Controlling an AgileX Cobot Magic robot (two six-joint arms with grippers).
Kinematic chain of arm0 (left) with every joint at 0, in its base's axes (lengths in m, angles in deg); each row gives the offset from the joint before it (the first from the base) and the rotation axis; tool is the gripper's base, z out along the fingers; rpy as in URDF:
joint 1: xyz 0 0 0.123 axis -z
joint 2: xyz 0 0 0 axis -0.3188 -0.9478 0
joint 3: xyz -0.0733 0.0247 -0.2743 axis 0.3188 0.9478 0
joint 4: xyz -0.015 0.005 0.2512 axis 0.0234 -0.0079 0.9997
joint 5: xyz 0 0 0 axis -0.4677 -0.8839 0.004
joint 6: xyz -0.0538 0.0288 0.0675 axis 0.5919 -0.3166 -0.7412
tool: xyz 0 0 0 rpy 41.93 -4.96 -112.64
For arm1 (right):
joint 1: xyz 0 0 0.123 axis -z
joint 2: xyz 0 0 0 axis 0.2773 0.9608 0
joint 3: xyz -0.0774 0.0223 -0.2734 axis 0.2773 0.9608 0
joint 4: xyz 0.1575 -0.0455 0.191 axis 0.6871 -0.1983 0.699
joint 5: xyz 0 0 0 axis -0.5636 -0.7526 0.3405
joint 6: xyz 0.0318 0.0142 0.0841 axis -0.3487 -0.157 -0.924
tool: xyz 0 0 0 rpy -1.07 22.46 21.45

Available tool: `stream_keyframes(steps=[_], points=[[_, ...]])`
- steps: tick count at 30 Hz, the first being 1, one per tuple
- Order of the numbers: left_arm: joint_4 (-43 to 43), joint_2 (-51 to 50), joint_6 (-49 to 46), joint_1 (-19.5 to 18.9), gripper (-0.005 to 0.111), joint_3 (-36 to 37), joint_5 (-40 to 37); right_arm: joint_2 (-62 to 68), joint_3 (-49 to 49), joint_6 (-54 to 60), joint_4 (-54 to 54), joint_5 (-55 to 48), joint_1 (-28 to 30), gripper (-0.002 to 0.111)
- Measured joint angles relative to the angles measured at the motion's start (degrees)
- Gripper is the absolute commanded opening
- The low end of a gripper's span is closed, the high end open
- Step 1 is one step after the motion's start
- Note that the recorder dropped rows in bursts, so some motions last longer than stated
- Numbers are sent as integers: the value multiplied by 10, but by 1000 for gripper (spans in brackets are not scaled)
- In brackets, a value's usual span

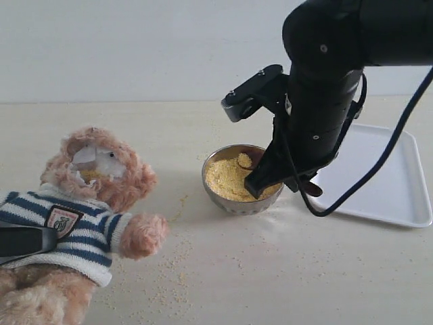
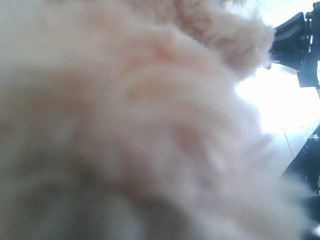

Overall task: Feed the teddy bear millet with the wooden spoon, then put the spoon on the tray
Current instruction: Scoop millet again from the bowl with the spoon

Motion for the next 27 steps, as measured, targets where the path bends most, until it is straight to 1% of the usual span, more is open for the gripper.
stream_keyframes(steps=[6, 13, 20, 27], points=[[0, 0, 0, 0, 5, 0, 0, -14, 0, 37, 83, -13, 7, 1], [0, 0, 0, 0, 5, 0, 0, -20, 0, 63, 152, 8, 20, 1], [0, 0, 0, 0, 5, 0, 0, -32, 2, 74, 175, 7, 31, 1], [0, 0, 0, 0, 5, 0, 0, -61, 47, 86, 192, 24, 58, 1]])
